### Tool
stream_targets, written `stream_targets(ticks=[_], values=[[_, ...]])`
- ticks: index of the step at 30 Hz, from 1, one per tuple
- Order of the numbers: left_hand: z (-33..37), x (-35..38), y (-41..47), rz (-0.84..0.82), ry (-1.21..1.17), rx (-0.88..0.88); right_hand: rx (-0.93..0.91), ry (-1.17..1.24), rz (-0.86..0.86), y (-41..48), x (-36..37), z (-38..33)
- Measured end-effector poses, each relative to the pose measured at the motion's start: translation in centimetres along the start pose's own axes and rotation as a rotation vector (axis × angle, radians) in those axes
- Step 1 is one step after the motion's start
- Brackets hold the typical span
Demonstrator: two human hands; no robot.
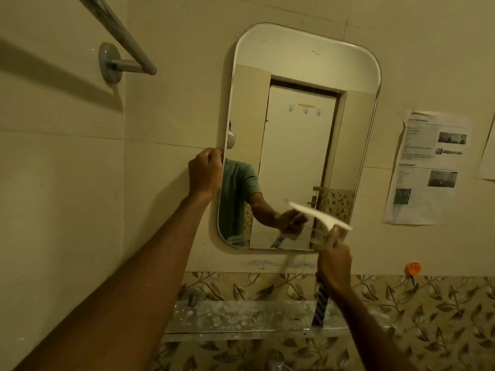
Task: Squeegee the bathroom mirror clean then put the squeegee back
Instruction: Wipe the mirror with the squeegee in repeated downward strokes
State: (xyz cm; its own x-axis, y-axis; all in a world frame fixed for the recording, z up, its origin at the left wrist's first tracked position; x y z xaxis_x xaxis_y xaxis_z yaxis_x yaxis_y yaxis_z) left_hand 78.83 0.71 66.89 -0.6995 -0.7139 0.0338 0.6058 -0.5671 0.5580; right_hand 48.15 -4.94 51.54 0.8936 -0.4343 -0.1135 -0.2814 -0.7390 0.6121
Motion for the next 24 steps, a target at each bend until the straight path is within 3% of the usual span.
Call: stream_targets(ticks=[6, 11, 17, 24], values=[[-0.6, 0.0, 0.5, -0.053, -0.042, -0.036, -0.139, -0.058, -0.091, -2.2, 2.4, -3.3], [-0.2, 0.0, 0.1, -0.040, -0.059, -0.079, -0.262, -0.005, -0.038, 0.0, 4.4, -8.5], [0.0, 0.0, -0.1, -0.006, -0.049, -0.053, -0.116, -0.082, -0.136, -7.0, 6.5, -2.0], [-0.2, 0.1, 0.0, -0.016, -0.027, -0.021, -0.291, 0.003, -0.069, -2.2, 5.9, -8.9]])
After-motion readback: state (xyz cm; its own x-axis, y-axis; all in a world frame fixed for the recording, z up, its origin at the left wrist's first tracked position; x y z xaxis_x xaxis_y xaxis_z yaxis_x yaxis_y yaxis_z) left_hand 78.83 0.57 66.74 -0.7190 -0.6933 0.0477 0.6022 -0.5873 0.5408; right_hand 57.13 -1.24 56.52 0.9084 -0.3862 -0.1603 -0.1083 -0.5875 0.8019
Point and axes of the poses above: each hand's wrist, its own y-axis towards the middle knuckle, its own x-axis out of the palm, z = x × y, the point moved 6 cm from there along y, towards the middle knuckle, and after that the axes turned 9 degrees about -x, right-handed, at the moved point
